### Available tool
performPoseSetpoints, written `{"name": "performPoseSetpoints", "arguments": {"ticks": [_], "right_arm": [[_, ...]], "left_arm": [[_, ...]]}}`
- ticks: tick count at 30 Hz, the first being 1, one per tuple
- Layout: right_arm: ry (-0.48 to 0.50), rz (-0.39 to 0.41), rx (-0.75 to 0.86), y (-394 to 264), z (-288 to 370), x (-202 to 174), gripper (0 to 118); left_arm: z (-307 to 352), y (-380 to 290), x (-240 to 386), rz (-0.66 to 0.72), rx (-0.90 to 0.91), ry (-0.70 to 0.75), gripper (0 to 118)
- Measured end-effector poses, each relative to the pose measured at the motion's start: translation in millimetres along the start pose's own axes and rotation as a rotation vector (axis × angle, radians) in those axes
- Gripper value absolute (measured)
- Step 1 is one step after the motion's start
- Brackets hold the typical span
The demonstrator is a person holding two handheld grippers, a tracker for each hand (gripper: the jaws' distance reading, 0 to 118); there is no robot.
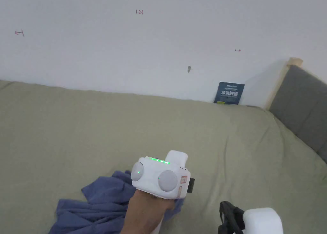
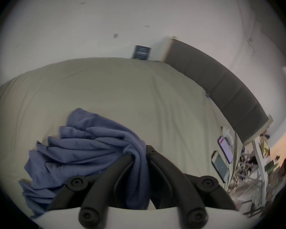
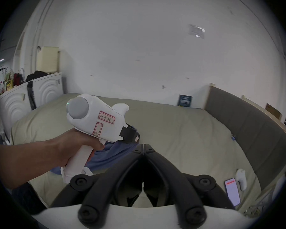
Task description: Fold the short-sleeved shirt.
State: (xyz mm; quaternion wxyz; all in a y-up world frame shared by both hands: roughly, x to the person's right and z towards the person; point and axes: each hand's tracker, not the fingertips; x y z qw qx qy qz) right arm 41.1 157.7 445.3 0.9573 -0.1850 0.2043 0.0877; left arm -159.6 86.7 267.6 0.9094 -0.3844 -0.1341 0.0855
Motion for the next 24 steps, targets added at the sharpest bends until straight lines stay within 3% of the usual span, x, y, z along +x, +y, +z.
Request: {"name": "performPoseSetpoints", "arguments": {"ticks": [4, 8, 15, 16, 18, 19, 20, 24], "right_arm": [[-0.018, -0.037, -0.001, -5.2, -0.1, 21.9, 0], [-0.007, -0.058, -0.009, -10.7, -10.4, 22.2, 0], [0.021, -0.054, -0.027, -14.3, -18.9, 11.5, 0], [0.022, -0.049, -0.028, -14.0, -17.9, 10.0, 0], [0.033, -0.042, -0.026, -13.6, -11.5, 7.0, 0], [0.040, -0.041, -0.027, -14.0, -8.7, 5.0, 0], [0.047, -0.039, -0.027, -15.3, -5.1, 2.9, 0], [0.075, -0.026, -0.038, -24.6, 5.6, -9.1, 0]], "left_arm": [[-13.9, -16.2, -7.6, -0.011, -0.062, 0.101, 4], [-37.7, -47.3, -57.3, 0.084, -0.224, 0.343, 4], [-37.7, -48.7, -60.5, 0.122, -0.166, 0.270, 7], [-32.8, -47.8, -58.7, 0.124, -0.148, 0.264, 27], [-15.1, -53.6, -51.1, 0.113, -0.136, 0.254, 103], [-0.6, -60.8, -45.3, 0.099, -0.095, 0.214, 118], [18.7, -80.7, -40.7, 0.078, -0.015, 0.188, 113], [100.0, -144.2, -26.3, 0.104, 0.030, 0.129, 118]]}}
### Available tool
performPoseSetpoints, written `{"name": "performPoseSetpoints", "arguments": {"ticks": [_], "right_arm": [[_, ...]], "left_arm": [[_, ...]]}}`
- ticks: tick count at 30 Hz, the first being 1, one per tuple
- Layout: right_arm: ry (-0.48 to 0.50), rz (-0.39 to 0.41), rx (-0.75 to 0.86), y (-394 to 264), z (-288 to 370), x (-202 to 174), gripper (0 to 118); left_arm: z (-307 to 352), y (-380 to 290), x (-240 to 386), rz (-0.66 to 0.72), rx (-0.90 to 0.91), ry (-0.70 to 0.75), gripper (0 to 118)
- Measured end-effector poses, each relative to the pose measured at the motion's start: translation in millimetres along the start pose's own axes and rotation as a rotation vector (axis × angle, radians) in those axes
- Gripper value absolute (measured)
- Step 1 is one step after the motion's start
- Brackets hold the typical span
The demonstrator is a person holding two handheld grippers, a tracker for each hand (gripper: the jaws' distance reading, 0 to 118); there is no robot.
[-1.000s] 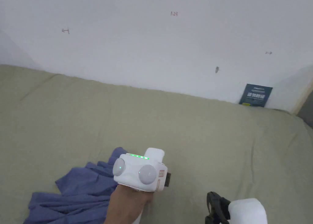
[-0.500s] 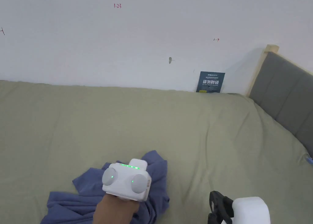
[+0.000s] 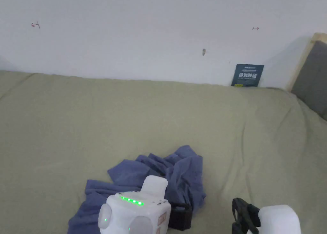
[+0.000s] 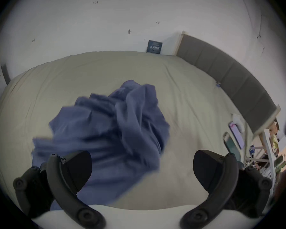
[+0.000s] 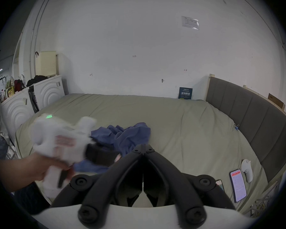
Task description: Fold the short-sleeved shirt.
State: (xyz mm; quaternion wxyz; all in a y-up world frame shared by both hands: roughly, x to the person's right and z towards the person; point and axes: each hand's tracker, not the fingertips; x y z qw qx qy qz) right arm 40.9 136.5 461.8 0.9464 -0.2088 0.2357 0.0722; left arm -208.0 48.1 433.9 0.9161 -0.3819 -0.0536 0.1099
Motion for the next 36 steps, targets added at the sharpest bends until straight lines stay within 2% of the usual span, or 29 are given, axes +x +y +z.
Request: {"name": "performPoseSetpoints", "arguments": {"ticks": [2, 3, 5, 7, 9, 13, 14, 16, 18, 19, 21, 22, 23, 26, 31, 36], "right_arm": [[0.009, 0.008, -0.007, -5.3, 2.5, -5.8, 0], [0.012, 0.009, -0.010, -7.5, 3.6, -8.6, 0], [0.029, 0.005, -0.017, -11.3, 5.3, -13.2, 0], [0.041, 0.004, -0.019, -15.3, 5.7, -17.7, 0], [0.052, 0.003, -0.024, -18.4, 4.8, -20.8, 0], [0.071, -0.006, -0.035, -22.7, 1.1, -24.0, 0], [0.075, -0.010, -0.037, -23.6, 0.6, -24.2, 0], [0.079, -0.012, -0.044, -25.1, -0.4, -24.2, 0], [0.075, -0.012, -0.051, -28.0, -0.9, -21.9, 0], [0.070, -0.013, -0.054, -29.2, -1.1, -20.6, 0], [0.060, -0.019, -0.063, -32.3, -1.2, -15.8, 0], [0.055, -0.020, -0.066, -33.8, -1.7, -13.6, 0], [0.048, -0.021, -0.070, -35.2, -3.0, -11.2, 0], [0.033, -0.024, -0.088, -37.0, -6.7, -4.2, 0], [0.028, -0.047, -0.084, -38.3, -7.0, 0.5, 0], [0.025, -0.027, -0.095, -40.8, -7.4, -1.5, 0]], "left_arm": [[31.3, -34.1, -8.8, -0.005, -0.003, 0.028, 118], [45.6, -47.2, -15.1, -0.009, -0.011, 0.049, 110], [67.0, -64.8, -32.4, -0.006, -0.030, 0.129, 0], [72.1, -62.4, -46.6, 0.010, -0.008, 0.221, 0], [70.3, -42.9, -71.0, 0.060, -0.080, 0.210, 0], [55.6, 23.1, -143.7, 0.156, -0.086, 0.191, 0], [49.6, 26.8, -149.1, 0.179, -0.152, 0.211, 0], [-6.2, 73.4, -182.5, 0.247, -0.373, 0.228, 0], [-28.7, 88.5, -204.4, 0.378, -0.427, 0.237, 0], [-36.1, 94.8, -195.1, 0.402, -0.462, 0.266, 25], [-45.7, 95.5, -194.7, 0.410, -0.484, 0.344, 104], [-41.5, 97.9, -191.4, 0.402, -0.417, 0.375, 118], [-57.6, 101.9, -198.7, 0.394, -0.393, 0.366, 118], [-70.6, 99.3, -207.8, 0.452, -0.487, 0.386, 118], [-74.1, 97.1, -222.1, 0.480, -0.460, 0.423, 118], [-76.5, 95.3, -227.3, 0.565, -0.444, 0.427, 118]]}}
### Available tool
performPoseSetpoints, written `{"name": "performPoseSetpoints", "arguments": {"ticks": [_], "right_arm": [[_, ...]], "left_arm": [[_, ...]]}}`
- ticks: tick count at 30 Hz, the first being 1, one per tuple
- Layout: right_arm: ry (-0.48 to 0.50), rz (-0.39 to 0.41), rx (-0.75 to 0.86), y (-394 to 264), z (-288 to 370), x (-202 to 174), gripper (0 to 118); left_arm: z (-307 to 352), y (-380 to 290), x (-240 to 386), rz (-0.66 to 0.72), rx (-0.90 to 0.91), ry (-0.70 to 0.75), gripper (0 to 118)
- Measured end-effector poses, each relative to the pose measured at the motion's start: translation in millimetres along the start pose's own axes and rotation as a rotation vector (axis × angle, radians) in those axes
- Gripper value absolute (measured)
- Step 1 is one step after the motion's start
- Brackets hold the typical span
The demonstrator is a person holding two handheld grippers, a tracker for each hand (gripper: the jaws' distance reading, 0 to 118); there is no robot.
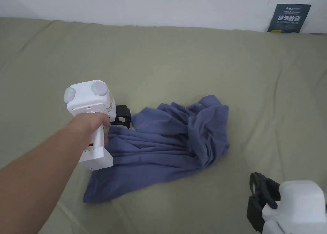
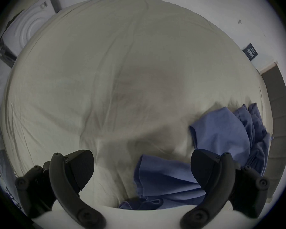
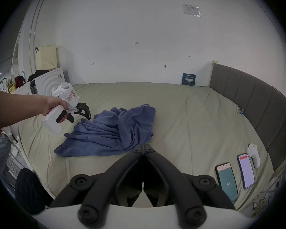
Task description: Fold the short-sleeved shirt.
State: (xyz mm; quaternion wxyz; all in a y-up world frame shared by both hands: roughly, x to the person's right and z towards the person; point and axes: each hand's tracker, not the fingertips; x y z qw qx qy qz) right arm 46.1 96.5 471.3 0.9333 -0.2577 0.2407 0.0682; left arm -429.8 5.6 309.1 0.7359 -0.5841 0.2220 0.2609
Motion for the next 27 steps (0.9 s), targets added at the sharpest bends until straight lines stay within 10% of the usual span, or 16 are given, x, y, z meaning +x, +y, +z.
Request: {"name": "performPoseSetpoints", "arguments": {"ticks": [5, 7, 12, 13, 27], "right_arm": [[0.003, -0.007, -0.003, -2.6, 0.3, -0.1, 0], [0.005, -0.007, -0.004, -3.3, 0.8, 0.3, 0], [0.001, -0.009, 0.005, -3.5, 5.6, 3.2, 0], [0.003, -0.013, 0.006, -3.6, 6.1, 3.9, 0], [0.006, 0.112, -0.095, 52.6, -57.7, 19.5, 0]], "left_arm": [[-1.3, -5.4, 15.4, -0.038, 0.008, 0.039, 111], [-2.0, -9.5, 22.0, -0.108, -0.010, 0.099, 75], [12.5, -14.6, 24.6, -0.142, 0.043, 0.077, 40], [15.5, -15.2, 23.5, -0.122, 0.047, 0.024, 7], [61.9, -51.2, -22.7, -0.115, 0.215, -0.312, 5]]}}
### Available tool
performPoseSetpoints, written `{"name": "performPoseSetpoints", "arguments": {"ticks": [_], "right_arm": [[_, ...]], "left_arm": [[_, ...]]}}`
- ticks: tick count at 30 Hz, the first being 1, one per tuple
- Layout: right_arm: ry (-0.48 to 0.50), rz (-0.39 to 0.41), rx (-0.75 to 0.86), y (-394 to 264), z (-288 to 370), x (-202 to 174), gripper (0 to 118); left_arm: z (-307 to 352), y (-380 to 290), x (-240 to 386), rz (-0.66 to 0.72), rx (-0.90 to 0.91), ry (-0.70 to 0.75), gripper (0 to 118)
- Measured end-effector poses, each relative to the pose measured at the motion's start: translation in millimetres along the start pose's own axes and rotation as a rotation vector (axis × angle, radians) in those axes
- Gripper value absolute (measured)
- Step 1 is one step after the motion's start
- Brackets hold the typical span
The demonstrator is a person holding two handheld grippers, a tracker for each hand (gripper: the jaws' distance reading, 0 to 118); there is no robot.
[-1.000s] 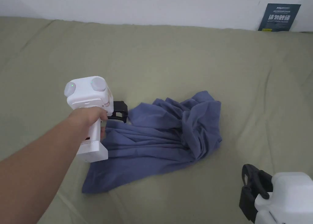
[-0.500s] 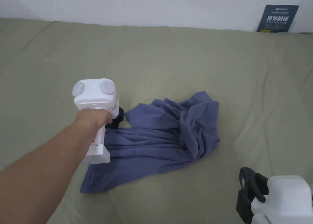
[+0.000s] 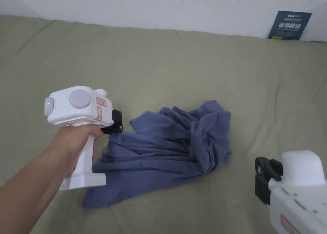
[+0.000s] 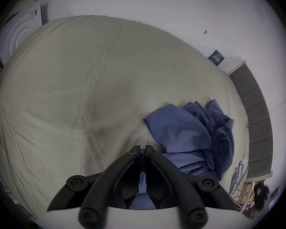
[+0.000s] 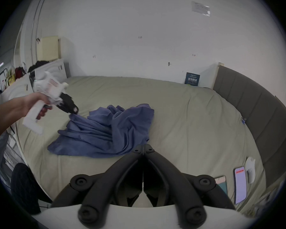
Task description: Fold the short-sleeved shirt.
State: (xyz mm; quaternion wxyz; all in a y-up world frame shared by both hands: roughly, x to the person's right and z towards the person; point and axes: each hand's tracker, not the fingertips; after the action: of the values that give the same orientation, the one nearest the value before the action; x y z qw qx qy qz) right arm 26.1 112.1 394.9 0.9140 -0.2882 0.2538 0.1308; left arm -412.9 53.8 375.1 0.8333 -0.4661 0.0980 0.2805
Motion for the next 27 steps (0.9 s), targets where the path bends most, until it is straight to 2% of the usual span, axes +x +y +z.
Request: {"name": "performPoseSetpoints", "arguments": {"ticks": [3, 7, 8, 9, 10, 11, 12, 13, 14, 16, 17, 18, 21, 24, 25, 26, 27], "right_arm": [[0.034, 0.017, -0.069, 43.3, -49.8, 10.8, 0], [0.119, -0.071, -0.172, 110.5, -139.9, 26.7, 3], [0.121, -0.074, -0.180, 126.0, -162.9, 27.3, 20], [0.118, -0.065, -0.180, 141.8, -187.8, 26.0, 59], [0.117, -0.065, -0.185, 154.5, -213.7, 25.3, 113], [0.111, -0.071, -0.224, 165.9, -241.7, 24.2, 113], [0.101, -0.094, -0.303, 172.0, -267.9, 23.7, 118], [0.108, -0.098, -0.250, 177.4, -286.4, 21.1, 118], [0.074, -0.137, -0.355, 173.2, -283.8, 10.2, 117], [0.006, -0.146, -0.483, 167.3, -300.8, 3.0, 117], [-0.004, -0.153, -0.528, 162.2, -305.3, -0.1, 117], [-0.006, -0.166, -0.558, 167.4, -341.4, 14.5, 117], [-0.042, -0.186, -0.638, 156.1, -357.0, 14.1, 117], [-0.019, -0.155, -0.741, 148.9, -366.0, 10.5, 115], [-0.001, -0.144, -0.743, 147.6, -365.4, 8.7, 90], [0.005, -0.128, -0.714, 148.7, -362.3, 7.5, 27], [0.002, -0.137, -0.688, 148.2, -357.7, 4.9, 8]], "left_arm": [[3.8, -10.4, -6.0, -0.018, 0.021, -0.039, 5], [6.3, -22.6, -11.0, -0.028, 0.063, -0.108, 5], [5.7, -24.5, -12.0, -0.022, 0.071, -0.128, 5], [5.1, -26.5, -12.9, -0.025, 0.074, -0.140, 5], [4.2, -28.1, -13.3, -0.028, 0.080, -0.144, 5], [2.8, -29.0, -13.8, -0.036, 0.081, -0.145, 5], [1.1, -29.7, -15.4, -0.039, 0.084, -0.149, 5], [-0.2, -29.8, -17.2, -0.036, 0.090, -0.154, 5], [-2.0, -28.8, -19.1, -0.037, 0.091, -0.157, 5], [-7.7, -25.1, -28.2, -0.040, 0.090, -0.159, 5], [-9.8, -23.6, -30.9, -0.040, 0.091, -0.157, 5], [-12.2, -21.6, -34.0, -0.040, 0.091, -0.158, 5], [-19.0, -18.3, -41.3, -0.031, 0.090, -0.163, 5], [-23.2, -17.2, -42.2, -0.034, 0.095, -0.155, 5], [-24.8, -16.3, -42.4, -0.040, 0.097, -0.152, 5], [-26.3, -15.6, -42.7, -0.047, 0.102, -0.145, 5], [-28.9, -14.7, -43.6, -0.050, 0.105, -0.133, 5]]}}
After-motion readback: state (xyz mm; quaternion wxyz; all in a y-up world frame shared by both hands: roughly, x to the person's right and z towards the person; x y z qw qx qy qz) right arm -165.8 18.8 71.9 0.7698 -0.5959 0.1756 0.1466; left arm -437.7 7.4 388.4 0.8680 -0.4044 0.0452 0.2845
